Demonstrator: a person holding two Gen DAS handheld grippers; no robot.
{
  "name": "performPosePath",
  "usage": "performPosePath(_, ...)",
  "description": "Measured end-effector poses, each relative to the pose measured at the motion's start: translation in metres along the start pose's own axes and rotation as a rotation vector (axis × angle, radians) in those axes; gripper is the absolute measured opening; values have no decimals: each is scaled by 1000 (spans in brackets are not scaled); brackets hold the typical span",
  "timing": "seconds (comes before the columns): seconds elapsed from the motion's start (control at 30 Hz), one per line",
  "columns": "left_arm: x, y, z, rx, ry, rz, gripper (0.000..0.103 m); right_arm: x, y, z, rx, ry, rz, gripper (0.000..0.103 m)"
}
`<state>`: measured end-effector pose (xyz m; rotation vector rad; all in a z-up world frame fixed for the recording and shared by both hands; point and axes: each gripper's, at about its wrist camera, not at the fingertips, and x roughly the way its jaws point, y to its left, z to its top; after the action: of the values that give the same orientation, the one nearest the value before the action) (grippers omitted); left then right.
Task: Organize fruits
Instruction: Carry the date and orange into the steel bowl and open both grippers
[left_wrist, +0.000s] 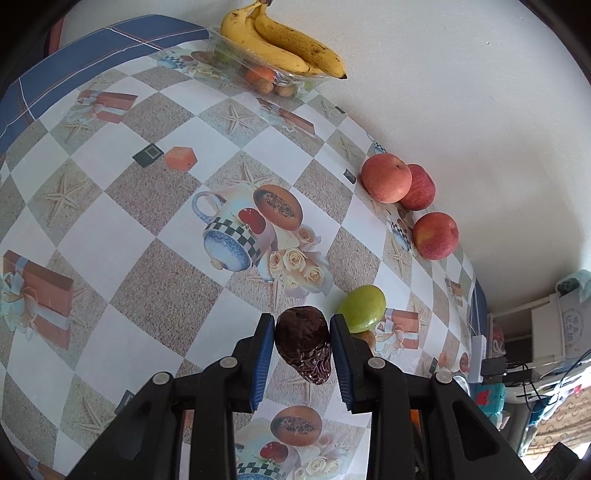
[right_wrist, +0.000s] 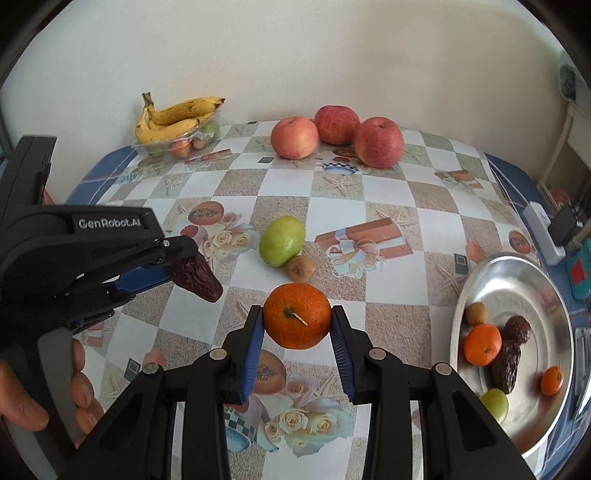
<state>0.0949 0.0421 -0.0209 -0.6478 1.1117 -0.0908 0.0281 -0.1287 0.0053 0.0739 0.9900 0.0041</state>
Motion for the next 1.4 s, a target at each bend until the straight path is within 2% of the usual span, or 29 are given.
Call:
performPosePath(0.33,-6,-17,-6,67,-19,10,33,-14,-41,5,113,-15,-46,38)
performPosePath(0.63,1,-62,-37,240,14,-6,33,-13,-97,3,279,20,-68,38)
performPosePath(0.83,6,-96,-64,361,49,-67,33,-23,-144,-3,413,10,-98,38)
performPosePath(1.03,10,-139,-97,506,81,-182,33,-39,-196,-17,548,0,-171,38)
performPosePath(1.17,19,-169,-129,627,126,-250,33,-48,-222,-26,618,-4,-187,38)
performPosePath(1.3,26,-183,-150,695,169,-287,34,-51,-231,-29,633,-2,-195,38)
performPosePath(1.4,29,-184,-155,720,182,-266,34,-49,-233,-31,637,7,-192,38)
